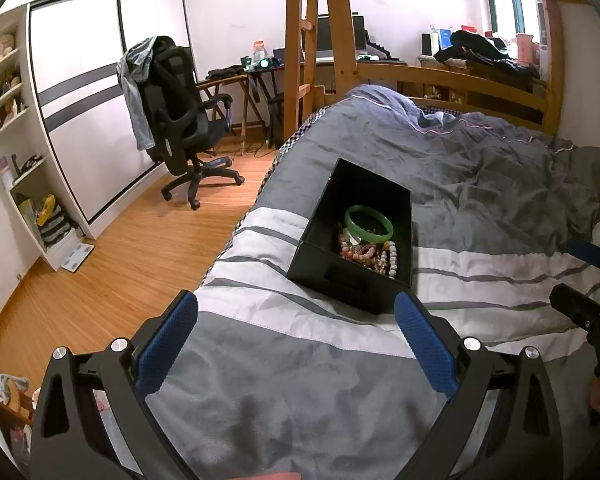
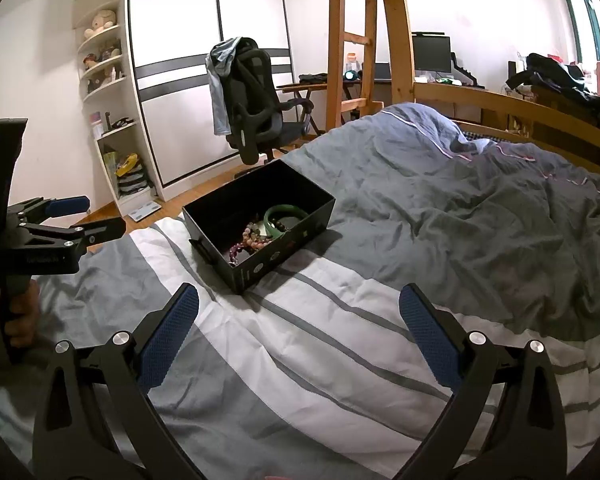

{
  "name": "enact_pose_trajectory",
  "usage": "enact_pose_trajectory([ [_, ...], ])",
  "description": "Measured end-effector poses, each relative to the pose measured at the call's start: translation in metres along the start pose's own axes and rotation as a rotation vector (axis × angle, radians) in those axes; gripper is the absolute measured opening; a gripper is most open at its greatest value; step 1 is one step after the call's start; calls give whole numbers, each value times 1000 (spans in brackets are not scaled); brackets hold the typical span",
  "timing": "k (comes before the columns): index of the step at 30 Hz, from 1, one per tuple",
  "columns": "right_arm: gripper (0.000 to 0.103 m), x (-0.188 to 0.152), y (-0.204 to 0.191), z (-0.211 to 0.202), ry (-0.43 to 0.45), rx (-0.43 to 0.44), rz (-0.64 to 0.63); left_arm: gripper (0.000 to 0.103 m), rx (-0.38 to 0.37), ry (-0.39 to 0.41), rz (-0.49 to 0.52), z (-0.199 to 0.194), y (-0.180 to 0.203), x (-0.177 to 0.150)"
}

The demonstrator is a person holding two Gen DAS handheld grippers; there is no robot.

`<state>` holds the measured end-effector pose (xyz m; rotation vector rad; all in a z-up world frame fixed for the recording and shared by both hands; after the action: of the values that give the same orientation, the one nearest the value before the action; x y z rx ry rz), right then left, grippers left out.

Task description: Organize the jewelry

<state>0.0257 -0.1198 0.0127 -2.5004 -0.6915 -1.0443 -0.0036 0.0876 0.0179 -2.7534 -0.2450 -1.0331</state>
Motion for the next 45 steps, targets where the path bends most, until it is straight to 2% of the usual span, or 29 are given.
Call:
enact_pose_trajectory([
  [45, 99, -1, -3, 1, -4, 3, -9, 97, -3, 5, 29, 0, 7, -3],
])
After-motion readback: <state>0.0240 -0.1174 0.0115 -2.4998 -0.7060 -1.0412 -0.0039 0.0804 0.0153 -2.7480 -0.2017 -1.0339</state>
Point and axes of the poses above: each gripper's, at about its wrist camera, not at the fingertips, and z roughly the way its jaws point, y to its right, x to its top, the point moved 2 cm from there along z, roughly the way its jaws point, and after that the axes turned 9 degrees about -y, right-handed, at the moved point
